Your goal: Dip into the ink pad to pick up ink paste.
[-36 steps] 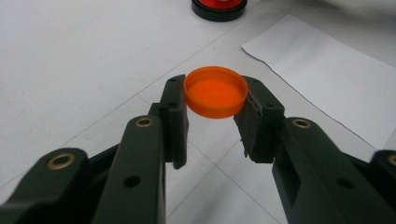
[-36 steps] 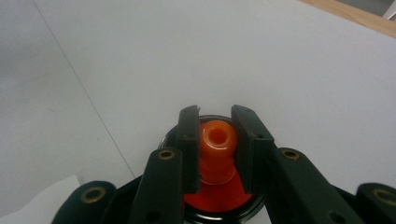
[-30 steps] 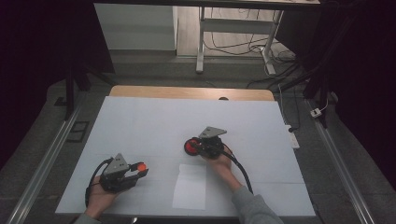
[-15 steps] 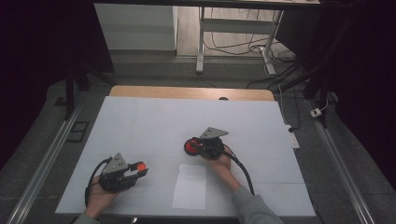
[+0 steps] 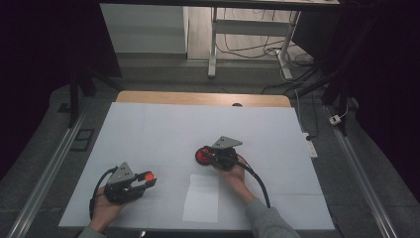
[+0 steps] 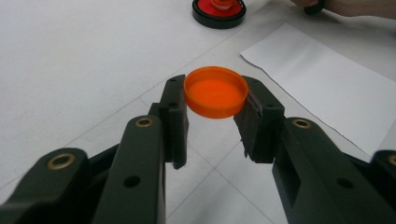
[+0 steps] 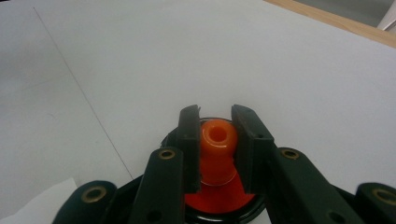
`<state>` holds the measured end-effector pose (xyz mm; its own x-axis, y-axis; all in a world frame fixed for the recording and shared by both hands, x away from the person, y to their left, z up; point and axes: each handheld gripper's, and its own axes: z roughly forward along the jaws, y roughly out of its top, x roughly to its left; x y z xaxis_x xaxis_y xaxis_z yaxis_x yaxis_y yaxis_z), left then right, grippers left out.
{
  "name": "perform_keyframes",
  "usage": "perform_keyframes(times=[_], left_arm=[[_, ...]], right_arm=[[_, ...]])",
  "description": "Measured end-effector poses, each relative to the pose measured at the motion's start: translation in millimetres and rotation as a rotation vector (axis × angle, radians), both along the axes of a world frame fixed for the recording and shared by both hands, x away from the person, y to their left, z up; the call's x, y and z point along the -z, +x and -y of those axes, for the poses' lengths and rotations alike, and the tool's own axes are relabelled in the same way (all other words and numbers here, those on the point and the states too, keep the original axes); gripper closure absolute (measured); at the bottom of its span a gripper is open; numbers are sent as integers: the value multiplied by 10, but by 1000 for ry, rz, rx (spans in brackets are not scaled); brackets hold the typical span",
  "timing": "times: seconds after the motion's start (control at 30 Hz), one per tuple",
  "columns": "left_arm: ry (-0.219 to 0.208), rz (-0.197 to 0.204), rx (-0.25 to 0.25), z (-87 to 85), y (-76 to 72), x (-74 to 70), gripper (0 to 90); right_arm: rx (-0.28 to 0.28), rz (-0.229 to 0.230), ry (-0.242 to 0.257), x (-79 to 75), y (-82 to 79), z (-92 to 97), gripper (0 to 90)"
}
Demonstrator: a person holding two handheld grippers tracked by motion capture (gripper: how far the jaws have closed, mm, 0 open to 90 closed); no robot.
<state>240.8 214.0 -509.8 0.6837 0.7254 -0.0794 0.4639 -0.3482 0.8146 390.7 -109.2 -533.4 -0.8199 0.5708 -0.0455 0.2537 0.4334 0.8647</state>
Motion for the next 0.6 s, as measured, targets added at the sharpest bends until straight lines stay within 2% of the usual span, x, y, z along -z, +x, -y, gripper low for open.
perform_keyframes(times=[0.13, 0.27, 0.3, 0.37, 0.4, 0.43, 0.6], left_arm=[[1, -1, -1, -8, 2, 3, 649], [3, -3, 0, -4, 6, 5, 649], [3, -2, 0, -1, 6, 4, 648], [1, 1, 1, -1, 5, 0, 648], [2, 0, 2, -3, 6, 1, 648], [2, -1, 1, -5, 8, 3, 648], [9, 1, 5, -6, 6, 4, 648]], right_arm=[[3, -1, 0, -1, 1, 0, 726], [-1, -27, 23, -17, 31, 15, 721], [-2, -7, 38, -49, 20, 30, 720], [-2, 7, 111, -192, 4, 72, 721], [0, 17, 130, -261, -9, 91, 721], [-2, 27, 136, -300, -18, 102, 721], [-6, 3, 123, -305, -27, 88, 721]])
